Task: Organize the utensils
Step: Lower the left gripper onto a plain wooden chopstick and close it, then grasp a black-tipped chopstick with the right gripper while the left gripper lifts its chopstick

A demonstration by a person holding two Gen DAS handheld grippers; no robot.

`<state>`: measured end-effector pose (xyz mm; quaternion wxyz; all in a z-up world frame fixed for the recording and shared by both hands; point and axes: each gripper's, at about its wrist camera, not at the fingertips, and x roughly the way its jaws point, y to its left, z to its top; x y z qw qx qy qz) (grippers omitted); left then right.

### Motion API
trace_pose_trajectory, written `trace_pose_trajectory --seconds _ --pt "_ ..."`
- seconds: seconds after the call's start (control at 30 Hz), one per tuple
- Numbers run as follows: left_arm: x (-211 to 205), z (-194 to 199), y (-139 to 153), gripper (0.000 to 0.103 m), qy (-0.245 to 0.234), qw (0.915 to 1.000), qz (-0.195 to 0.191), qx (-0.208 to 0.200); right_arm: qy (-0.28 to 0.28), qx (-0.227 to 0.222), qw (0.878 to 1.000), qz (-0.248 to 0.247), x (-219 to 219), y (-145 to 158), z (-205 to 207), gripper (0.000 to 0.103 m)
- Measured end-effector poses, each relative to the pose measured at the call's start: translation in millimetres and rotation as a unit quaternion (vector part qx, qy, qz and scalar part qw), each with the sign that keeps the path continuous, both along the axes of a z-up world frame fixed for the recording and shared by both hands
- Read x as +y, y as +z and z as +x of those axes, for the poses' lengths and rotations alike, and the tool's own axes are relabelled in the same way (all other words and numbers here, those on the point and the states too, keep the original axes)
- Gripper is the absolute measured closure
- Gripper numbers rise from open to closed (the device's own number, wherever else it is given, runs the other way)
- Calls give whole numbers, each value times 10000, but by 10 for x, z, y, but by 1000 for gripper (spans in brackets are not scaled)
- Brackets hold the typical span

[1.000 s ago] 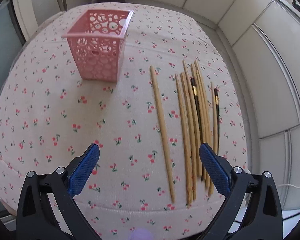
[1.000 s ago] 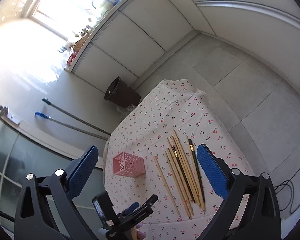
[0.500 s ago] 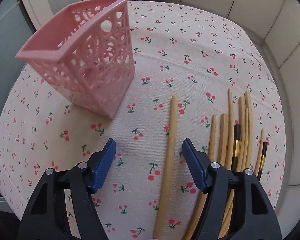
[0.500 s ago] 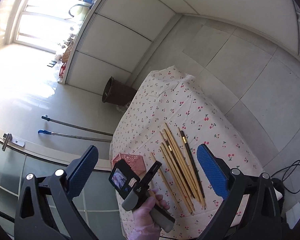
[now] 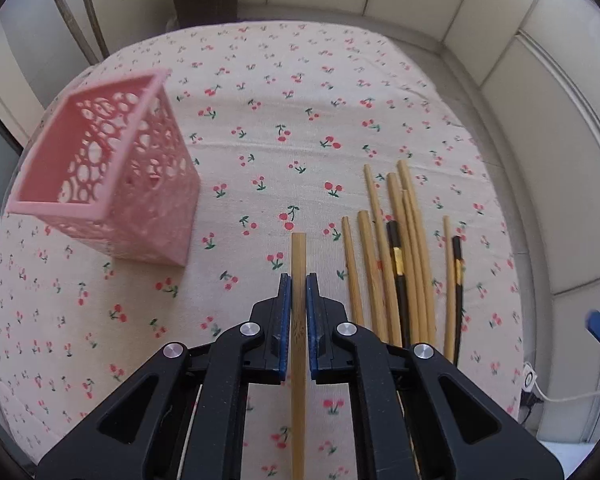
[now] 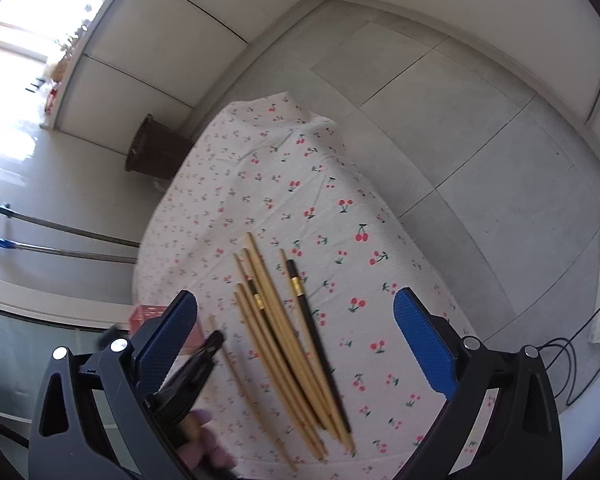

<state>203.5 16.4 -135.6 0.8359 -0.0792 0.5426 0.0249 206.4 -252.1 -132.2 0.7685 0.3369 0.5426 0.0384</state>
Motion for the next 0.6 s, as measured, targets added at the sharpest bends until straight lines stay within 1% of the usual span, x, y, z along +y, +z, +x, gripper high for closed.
trace_pose_trajectory --seconds 0.07,0.1,0.13,0.17,0.2,0.23,0.27,0.33,0.43,0.5,0.6 --pt "132 -201 263 96 -194 9995 -191 -186 278 196 9994 -97 151 -174 127 9" --pt "164 -270 344 96 -265 9990 -260 -263 417 265 9982 -341 248 -244 198 11" --pt "210 -399 426 96 -336 9982 -305 -385 514 302 9964 -596 323 -296 257 18" --pt "243 -493 457 96 -364 9974 -333 -523 638 347 9937 -853 407 -364 319 30" --pt "295 -566 533 96 -373 9964 -382 -656 747 410 9914 -991 476 -440 375 35" --pt "368 -600 601 96 -366 9949 -479 -808 812 459 9904 -1022 518 -502 415 43" --pt "416 -648 651 96 -347 9933 -582 -932 872 489 9897 -1026 561 -556 449 47" --pt "507 -750 697 96 -244 9909 -747 -1097 948 491 9878 -1129 629 -605 484 49" --pt "605 -773 732 96 -176 9899 -958 -1034 963 540 9847 -1346 691 -650 526 51" --pt "660 -794 792 96 -178 9883 -1060 -1085 966 493 9834 -1454 713 -657 554 52" --pt "755 -874 942 96 -151 9852 -1160 -1256 996 459 9795 -1692 776 -649 564 60"
